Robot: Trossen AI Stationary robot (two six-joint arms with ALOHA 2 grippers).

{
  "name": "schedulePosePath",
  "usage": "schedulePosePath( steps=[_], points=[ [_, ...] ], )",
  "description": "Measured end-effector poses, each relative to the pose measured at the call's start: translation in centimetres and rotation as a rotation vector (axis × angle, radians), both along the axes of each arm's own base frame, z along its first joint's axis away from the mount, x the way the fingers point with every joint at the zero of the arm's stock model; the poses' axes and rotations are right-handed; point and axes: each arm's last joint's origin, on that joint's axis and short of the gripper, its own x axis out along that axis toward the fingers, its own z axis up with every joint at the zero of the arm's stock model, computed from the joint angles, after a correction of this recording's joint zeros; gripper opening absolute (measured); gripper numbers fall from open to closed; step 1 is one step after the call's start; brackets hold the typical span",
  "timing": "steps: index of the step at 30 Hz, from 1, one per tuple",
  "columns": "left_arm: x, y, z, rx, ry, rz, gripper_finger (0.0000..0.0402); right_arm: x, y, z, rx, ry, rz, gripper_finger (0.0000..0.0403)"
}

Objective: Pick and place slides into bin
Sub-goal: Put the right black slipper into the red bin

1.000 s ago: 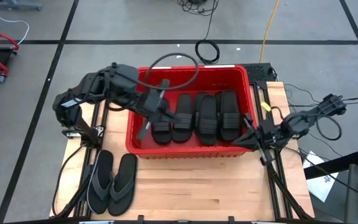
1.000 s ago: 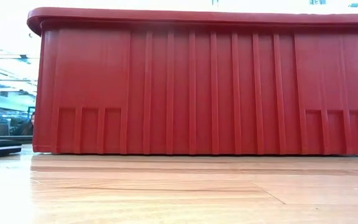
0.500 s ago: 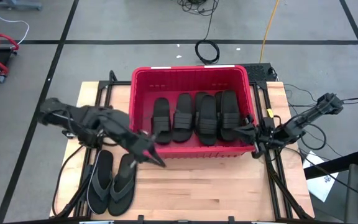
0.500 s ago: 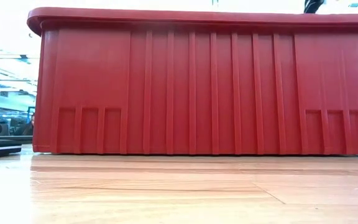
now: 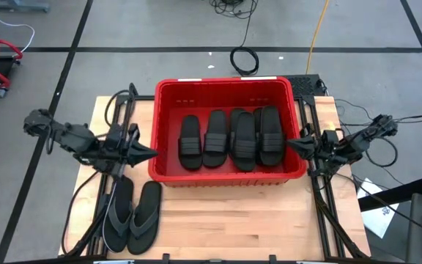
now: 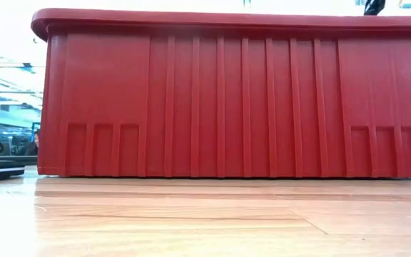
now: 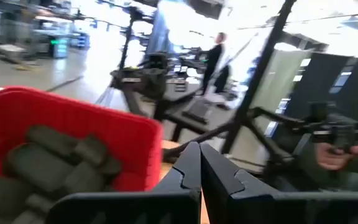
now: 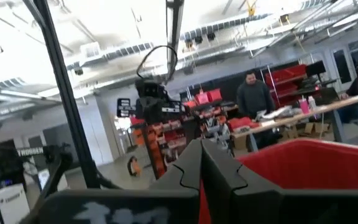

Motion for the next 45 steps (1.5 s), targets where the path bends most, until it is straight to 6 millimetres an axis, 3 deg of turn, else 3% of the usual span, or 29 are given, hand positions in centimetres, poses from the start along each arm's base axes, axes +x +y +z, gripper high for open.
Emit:
schedulePosePath(
  steps=[13, 24, 30, 37, 45],
  points=[
    [1.2, -0.9, -0.6, -0.004, 0.008, 0.054, 0.0, -3.3, -2.0, -3.1, -0.119, 0.209, 0.041, 0.0],
    [0.8, -2.0, -0.4, -0.121, 0.004, -0.039, 0.0002, -3.4, -1.8, -3.8, -0.115, 0.261, 0.122, 0.0],
    [0.2, -3.7, -2.2, -0.168, 0.192, -0.168, 0.0001, -3.4, -1.8, -3.8, -0.103, 0.259, 0.124, 0.0],
    [-1.3, -5.6, -4.1, -0.225, 0.386, -0.231, 0.0, -3.5, -2.2, -3.6, -0.04, 0.249, 0.004, 0.0],
    [-1.5, -9.4, -7.1, -0.172, 0.6, -0.275, 0.0, -3.5, -2.3, -3.4, -0.023, 0.239, -0.025, 0.0]
  ],
)
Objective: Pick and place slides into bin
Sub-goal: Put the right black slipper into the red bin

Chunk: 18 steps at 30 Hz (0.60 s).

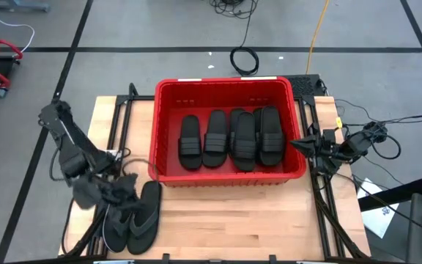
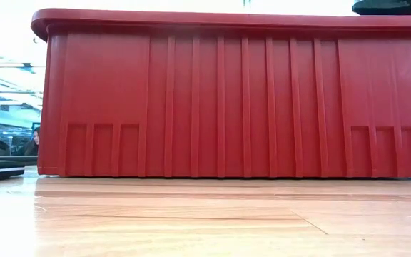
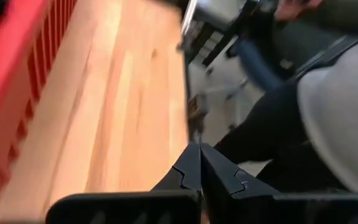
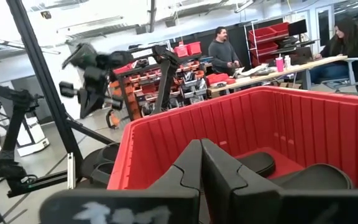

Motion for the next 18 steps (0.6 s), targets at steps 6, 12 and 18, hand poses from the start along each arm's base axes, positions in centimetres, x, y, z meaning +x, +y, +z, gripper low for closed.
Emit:
schedulePosePath(
  steps=[6, 12, 18],
  points=[
    [1.2, -3.0, -3.3, 0.006, 0.217, -0.029, 0.0017, 0.0, 0.0, 0.1, 0.008, -0.013, 0.0, 0.0],
    [1.8, -4.4, -5.2, -0.049, 0.381, -0.017, 0.0075, 0.0, 0.0, 0.4, 0.022, -0.035, 0.0, 0.0],
    [2.1, -5.1, -6.4, -0.069, 0.47, -0.001, 0.0168, 0.0, 0.0, 0.4, 0.022, -0.037, 0.005, 0.0]
  ],
)
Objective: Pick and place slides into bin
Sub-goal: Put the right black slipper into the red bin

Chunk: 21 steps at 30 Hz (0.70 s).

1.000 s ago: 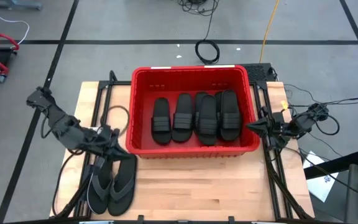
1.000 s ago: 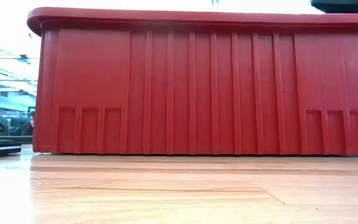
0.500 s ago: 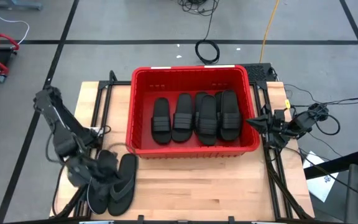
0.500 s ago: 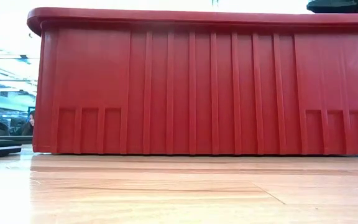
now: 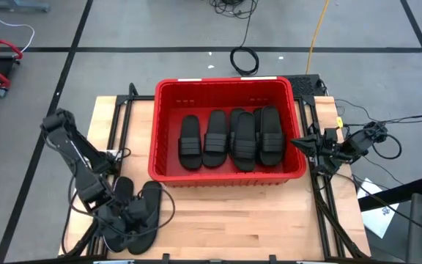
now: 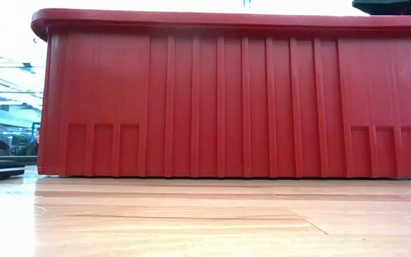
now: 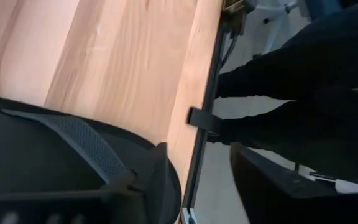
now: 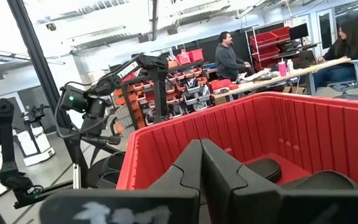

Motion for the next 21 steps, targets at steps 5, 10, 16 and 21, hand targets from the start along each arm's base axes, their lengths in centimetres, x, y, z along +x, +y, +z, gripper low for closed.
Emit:
schedulePosePath(
  steps=[5, 10, 16, 21],
  points=[
    [0.2, -0.2, -1.3, 0.054, 0.074, 0.043, 0.0246, 0.0, 0.0, 0.0, 0.0, 0.0, 0.002, 0.0],
    [0.2, -0.3, -3.5, 0.14, 0.222, 0.133, 0.0294, 0.0, 0.0, 0.0, 0.0, -0.001, 0.004, 0.0],
    [0.9, -1.3, -4.8, 0.149, 0.229, 0.124, 0.0318, 0.0, 0.0, 0.0, -0.001, 0.0, 0.006, 0.0],
    [1.2, -1.7, -7.0, 0.243, 0.286, 0.13, 0.0311, 0.0, 0.0, 0.0, -0.001, 0.0, 0.006, 0.0]
  ],
)
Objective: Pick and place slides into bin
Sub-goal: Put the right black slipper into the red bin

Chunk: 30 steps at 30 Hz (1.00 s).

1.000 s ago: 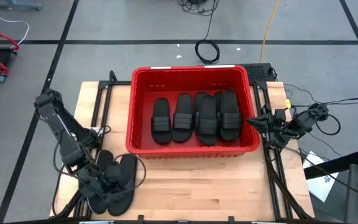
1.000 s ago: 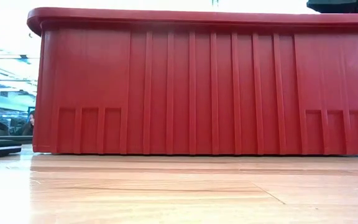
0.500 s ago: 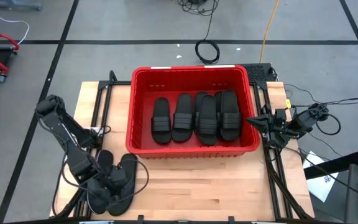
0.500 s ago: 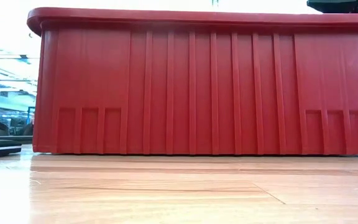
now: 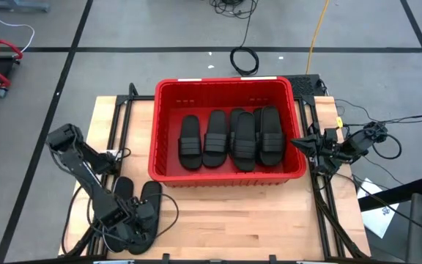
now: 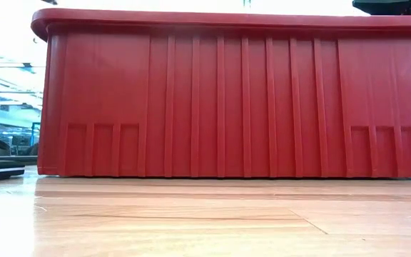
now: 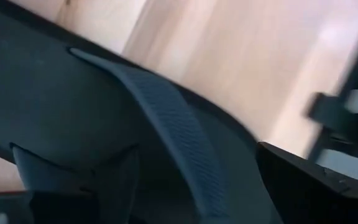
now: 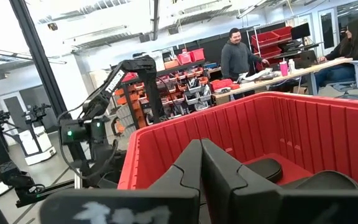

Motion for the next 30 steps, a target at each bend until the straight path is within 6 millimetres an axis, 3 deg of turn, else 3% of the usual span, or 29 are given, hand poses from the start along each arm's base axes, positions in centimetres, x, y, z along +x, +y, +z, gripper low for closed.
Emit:
schedulePosePath(
  steps=[6, 9, 12, 16, 18, 24, 30],
  points=[
    [0.7, -0.3, -2.4, 0.038, 0.107, 0.021, 0.028, 0.0, 0.0, 0.0, 0.0, 0.0, 0.001, 0.0],
    [1.0, -0.3, -2.8, 0.03, 0.139, 0.002, 0.0242, 0.0, 0.0, 0.0, 0.0, 0.0, 0.0, 0.0],
    [1.2, -0.4, -2.7, -0.011, 0.14, -0.047, 0.0165, 0.0, 0.0, 0.0, 0.0, 0.0, 0.0, 0.0],
    [1.5, -0.4, -1.9, -0.084, 0.139, -0.106, 0.0034, 0.0, 0.0, 0.0, 0.001, -0.001, 0.001, 0.0],
    [1.7, -0.2, -1.4, -0.109, 0.127, -0.108, 0.0015, 0.0, 0.0, 0.0, 0.001, -0.001, 0.0, 0.0],
    [1.9, 0.0, 2.2, -0.221, -0.041, -0.151, 0.0005, 0.0, 0.0, 0.0, 0.002, -0.001, 0.001, 0.0],
    [1.7, -0.4, 9.6, -0.362, -0.371, -0.247, 0.0003, 0.0, 0.0, 0.0, 0.026, -0.004, 0.004, 0.0]
  ],
)
